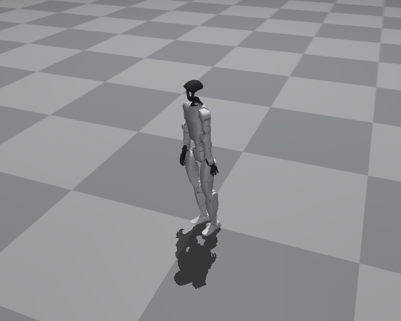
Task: Upper body actions
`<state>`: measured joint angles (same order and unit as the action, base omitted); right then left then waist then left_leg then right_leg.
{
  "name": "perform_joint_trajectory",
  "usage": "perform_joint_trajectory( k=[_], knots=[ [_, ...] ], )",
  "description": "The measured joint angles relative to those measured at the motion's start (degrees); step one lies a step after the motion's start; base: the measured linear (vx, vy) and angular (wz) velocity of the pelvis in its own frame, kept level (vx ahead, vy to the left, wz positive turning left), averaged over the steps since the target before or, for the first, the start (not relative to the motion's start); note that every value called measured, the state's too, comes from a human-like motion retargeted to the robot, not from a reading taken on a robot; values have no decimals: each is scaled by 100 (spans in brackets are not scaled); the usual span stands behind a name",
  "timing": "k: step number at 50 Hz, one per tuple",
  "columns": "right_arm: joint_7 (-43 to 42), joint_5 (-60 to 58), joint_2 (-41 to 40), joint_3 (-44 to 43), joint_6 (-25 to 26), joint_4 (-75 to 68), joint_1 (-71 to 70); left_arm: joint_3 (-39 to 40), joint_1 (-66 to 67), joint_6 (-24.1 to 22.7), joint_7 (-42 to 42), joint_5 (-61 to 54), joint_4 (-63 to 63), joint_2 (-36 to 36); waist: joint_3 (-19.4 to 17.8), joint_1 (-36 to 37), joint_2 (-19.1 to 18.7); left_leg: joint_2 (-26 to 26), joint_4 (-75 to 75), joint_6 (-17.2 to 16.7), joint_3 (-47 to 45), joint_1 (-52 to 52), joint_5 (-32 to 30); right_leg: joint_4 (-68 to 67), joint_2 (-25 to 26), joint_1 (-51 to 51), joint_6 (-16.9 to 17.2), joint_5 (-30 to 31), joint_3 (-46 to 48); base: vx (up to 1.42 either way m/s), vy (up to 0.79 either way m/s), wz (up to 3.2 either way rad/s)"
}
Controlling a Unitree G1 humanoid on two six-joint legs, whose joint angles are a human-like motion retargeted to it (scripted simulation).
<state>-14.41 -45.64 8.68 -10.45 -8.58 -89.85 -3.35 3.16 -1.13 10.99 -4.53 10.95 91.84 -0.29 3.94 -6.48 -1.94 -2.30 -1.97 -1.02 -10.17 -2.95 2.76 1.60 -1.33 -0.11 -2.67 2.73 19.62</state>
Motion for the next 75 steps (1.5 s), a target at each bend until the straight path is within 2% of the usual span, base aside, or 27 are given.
perform_joint_trajectory(
  k=[3, 5, 7, 8, 11, 13, 15, 18, 22, 24, 27, 30, 33, 36, 42, 50, 54, 60, 63, 69, 75],
  knots=[
    [2081, -291, 202, 817, 699, -658, 31, -61, -40, -1, -74, 23, -5, 21, -23, 48, 49, -74, 17, 4, 74, 17, 3, 152, 81, 187, -70, -77, 85, 0, 4, -17],
    [3217, -1061, 167, 1314, 1218, -637, 162, -10, -60, -15, -110, 33, -23, 51, -32, 1121, 94, 143, 39, -69, -936, 157, 160, 38, 204, 87, -84, -111, -928, -1, 1, -320],
    [2922, -1469, 81, 1187, 1930, -442, 352, -95, -51, -42, -156, 19, -28, 78, -22, 1371, 110, 180, 35, -87, -1105, 168, 191, 20, 201, 44, -62, -102, -1085, 0, 0, -117],
    [2642, -1264, 36, 1048, 1886, -326, 427, -158, -32, -58, -181, 25, -23, 94, -22, 1249, 126, 131, 36, -75, -949, 155, 173, 6, 167, 16, -72, -84, -937, 3, -1, 122],
    [1883, -283, -11, 723, 1270, -196, 494, -274, 22, -103, -208, 19, 17, 119, -23, 287, 124, -107, 56, -4, 19, 86, 37, 23, 62, -8, -144, -35, 37, 3, 0, 273],
    [1942, 86, 12, 727, 1040, -121, 464, -250, 48, -129, -205, -22, 35, 117, -28, -254, 79, -192, 71, 26, 498, 59, -36, 56, 6, 14, -133, -4, 525, -1, 1, 211],
    [2349, 51, 33, 841, 1078, -57, 415, -177, 45, -128, -213, -50, 42, 112, -45, -548, 49, -220, 76, 38, 718, 44, -74, 67, -31, 24, -108, 16, 746, -3, 0, 95],
    [2829, -535, 75, 1082, 1293, 78, 381, -133, -5, -94, -203, -24, 55, 109, -69, -574, 50, -217, 66, 40, 724, 27, -88, 84, -29, 52, -95, 15, 747, -1, 0, 12],
    [2536, -874, 50, 1195, 1298, 215, 464, -87, -37, -141, 45, -91, 3, 85, -86, -444, 78, -204, 19, 30, 691, -18, -118, 86, -17, 73, -117, 19, 727, 0, 0, 0],
    [2412, -846, 18, 1167, 1320, 203, 463, 57, -60, -311, 580, -440, -208, 52, -115, -413, 96, -199, -5, 21, 682, -31, -117, 94, -13, 83, -126, 24, 718, 0, 0, 0],
    [2410, -728, -8, 1109, 1352, 159, 454, 424, -117, -943, 1786, -1214, -927, -56, -156, -351, 113, -188, -6, 20, 651, -15, -113, 85, -14, 91, -121, 24, 683, 0, 0, 0],
    [2446, -576, 16, 1088, 1316, 118, 481, 669, -310, -1411, 2360, -1705, -2003, -145, -144, -270, 113, -176, -3, 17, 632, -17, -112, 74, -27, 78, -104, 28, 665, 0, 0, 0],
    [2481, -430, 48, 1083, 1269, 47, 508, 463, -523, -1606, 2589, -1966, -3403, 72, -104, -153, 120, -161, -4, 12, 596, -27, -108, 62, -37, 65, -88, 23, 625, 0, 0, 0],
    [2515, -321, 56, 1056, 1251, 3, 534, 320, -855, -1687, 2895, -1700, -4882, 479, -52, -72, 127, -150, -7, 7, 582, -40, -108, 51, -48, 61, -71, 15, 599, 0, 0, 0],
    [2526, -414, 71, 1114, 1272, 12, 581, 148, -2062, -1589, 3382, -763, -6966, 1649, 98, -107, 102, -155, -18, 3, 664, -78, -117, 54, -64, 63, -49, 0, 672, 0, 0, 0],
    [2611, -725, 52, 1234, 1475, 48, 534, -78, -4109, -1307, 3578, 297, -8106, 2627, 283, -317, 47, -141, -32, 0, 795, -126, -122, 56, -112, 43, 16, 16, 810, 0, 0, 0],
    [2604, -825, 92, 1413, 1453, 61, 529, -84, -5012, -723, 3090, 352, -7856, 2664, 369, -448, -20, -106, -42, 0, 804, -140, -108, 40, -115, 10, 45, 30, 829, 1, 1, 1],
    [2646, -750, 150, 1416, 1431, 1, 526, -290, -6020, 117, 2529, 148, -6287, 2669, 508, -420, -69, -76, -45, -2, 708, -152, -78, 30, -99, -15, 56, 10, 744, 0, 0, 0],
    [2662, -789, 152, 1367, 1424, 36, 535, -401, -5963, 212, 2397, 118, -6362, 2806, 516, -440, -82, -83, -32, 4, 669, -131, -70, 27, -75, -19, 27, -1, 724, 0, 0, 0],
    [2657, -720, 123, 1278, 1448, -12, 481, -216, -5218, -92, 2402, 635, -7828, 2850, 451, -300, -2, -133, -31, 13, 489, -91, -35, 93, 3, 37, -67, -33, 568, 0, -2, -24],
    [2637, -722, 69, 1204, 1531, 43, 470, -192, -4147, -89, 1997, 797, -8986, 2903, 366, -277, 43, -165, -26, 21, 510, -58, -44, 102, 1, 82, -84, -39, 578, 0, 0, 0]
  ],
)
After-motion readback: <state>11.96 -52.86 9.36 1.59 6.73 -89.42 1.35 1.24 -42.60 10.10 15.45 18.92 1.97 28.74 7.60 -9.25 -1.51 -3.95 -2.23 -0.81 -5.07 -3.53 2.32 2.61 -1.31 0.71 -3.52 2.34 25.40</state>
